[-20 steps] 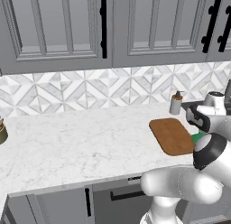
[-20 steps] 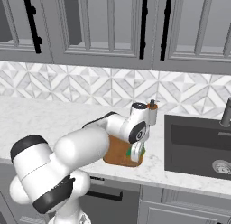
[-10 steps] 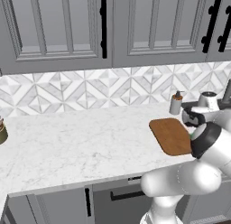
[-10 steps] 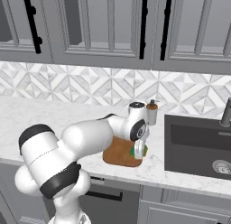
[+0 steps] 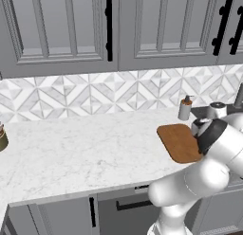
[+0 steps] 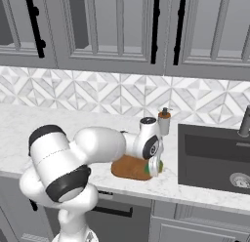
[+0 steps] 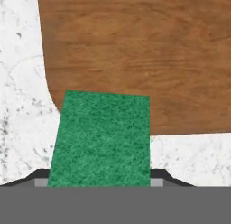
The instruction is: Pick up the sponge from the counter and clean the cutting board by briefly scrubbing or pressing down on the cutting board. Once finished, release the sponge.
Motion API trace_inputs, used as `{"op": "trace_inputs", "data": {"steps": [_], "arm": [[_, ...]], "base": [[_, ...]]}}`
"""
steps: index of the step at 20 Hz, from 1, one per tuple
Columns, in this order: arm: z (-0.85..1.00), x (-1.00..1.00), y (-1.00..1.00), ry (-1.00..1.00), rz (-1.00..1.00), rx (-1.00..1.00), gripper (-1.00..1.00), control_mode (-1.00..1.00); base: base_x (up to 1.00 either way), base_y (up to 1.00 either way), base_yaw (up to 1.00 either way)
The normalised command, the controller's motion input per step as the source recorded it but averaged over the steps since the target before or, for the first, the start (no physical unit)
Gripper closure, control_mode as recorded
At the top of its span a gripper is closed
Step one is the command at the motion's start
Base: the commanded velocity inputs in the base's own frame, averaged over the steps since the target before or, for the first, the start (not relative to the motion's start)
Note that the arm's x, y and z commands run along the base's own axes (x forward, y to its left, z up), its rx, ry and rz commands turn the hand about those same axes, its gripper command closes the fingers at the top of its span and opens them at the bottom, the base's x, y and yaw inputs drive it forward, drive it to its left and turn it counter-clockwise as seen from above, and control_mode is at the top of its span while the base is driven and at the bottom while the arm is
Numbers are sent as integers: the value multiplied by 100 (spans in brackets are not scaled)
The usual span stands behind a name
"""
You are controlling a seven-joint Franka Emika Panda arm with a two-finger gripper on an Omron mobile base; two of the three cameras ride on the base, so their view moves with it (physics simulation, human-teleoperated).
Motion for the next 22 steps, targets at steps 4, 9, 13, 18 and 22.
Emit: {"op": "trace_inputs", "data": {"steps": [4,9,13,18,22], "arm": [[-19,23,-12,3,2,-2,100,-100],[-23,48,15,3,0,-14,100,-100],[-36,16,26,-1,0,-18,100,-100],[-43,-28,37,-9,0,-12,100,-100],[-40,-53,49,-10,0,-9,100,-100]], "base": [[0,0,0],[0,0,0],[0,0,0],[0,0,0],[0,0,0]]}}
